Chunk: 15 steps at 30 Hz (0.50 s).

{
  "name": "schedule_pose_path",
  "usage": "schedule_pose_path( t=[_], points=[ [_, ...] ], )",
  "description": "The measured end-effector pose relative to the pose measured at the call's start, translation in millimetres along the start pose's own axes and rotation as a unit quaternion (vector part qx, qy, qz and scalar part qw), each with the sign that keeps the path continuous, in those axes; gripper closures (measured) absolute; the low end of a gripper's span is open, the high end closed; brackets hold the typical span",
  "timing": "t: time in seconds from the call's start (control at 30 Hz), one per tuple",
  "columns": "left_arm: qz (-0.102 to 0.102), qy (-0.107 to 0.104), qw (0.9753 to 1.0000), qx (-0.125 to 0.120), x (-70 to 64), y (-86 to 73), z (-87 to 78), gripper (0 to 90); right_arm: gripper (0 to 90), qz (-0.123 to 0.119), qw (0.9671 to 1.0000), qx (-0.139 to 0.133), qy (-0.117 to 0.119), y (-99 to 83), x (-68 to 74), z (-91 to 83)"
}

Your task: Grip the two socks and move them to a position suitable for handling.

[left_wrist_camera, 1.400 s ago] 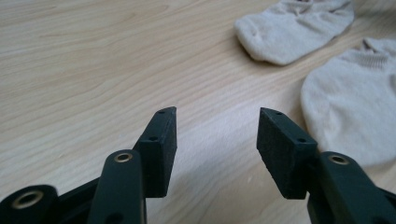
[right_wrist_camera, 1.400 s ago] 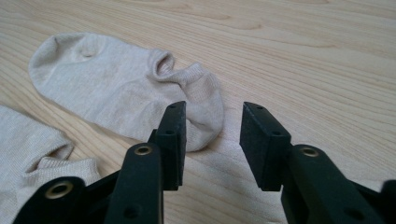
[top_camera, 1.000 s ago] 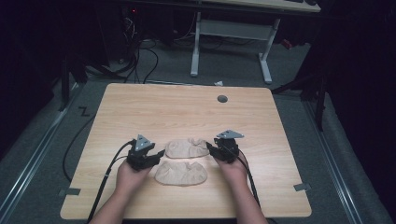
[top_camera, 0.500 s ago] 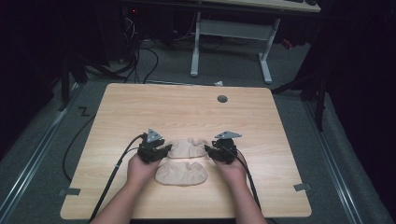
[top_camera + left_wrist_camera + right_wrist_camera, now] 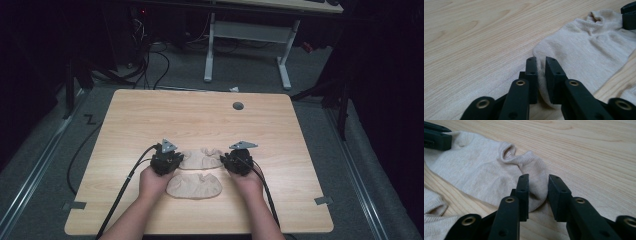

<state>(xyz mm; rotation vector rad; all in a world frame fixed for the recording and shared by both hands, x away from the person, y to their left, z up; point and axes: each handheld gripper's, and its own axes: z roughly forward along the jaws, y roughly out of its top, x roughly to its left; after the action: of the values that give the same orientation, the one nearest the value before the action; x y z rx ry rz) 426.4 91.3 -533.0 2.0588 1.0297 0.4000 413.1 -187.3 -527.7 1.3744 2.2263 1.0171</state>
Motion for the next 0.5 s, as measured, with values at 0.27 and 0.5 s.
schedule_pose_path(
  t=[0.27,0.5],
  points=[
    [0.007,0.012,0.9999,-0.005,-2.9,-1.6,-0.3,86.2,81.6,-0.007,1.0000,0.004,-0.002,-0.6,2.2,0.7],
    [0.005,0.015,0.9998,-0.011,-2.3,-1.4,-1.5,86.9,85.4,-0.013,0.9999,-0.003,0.000,-0.5,4.3,-0.1]
  ],
)
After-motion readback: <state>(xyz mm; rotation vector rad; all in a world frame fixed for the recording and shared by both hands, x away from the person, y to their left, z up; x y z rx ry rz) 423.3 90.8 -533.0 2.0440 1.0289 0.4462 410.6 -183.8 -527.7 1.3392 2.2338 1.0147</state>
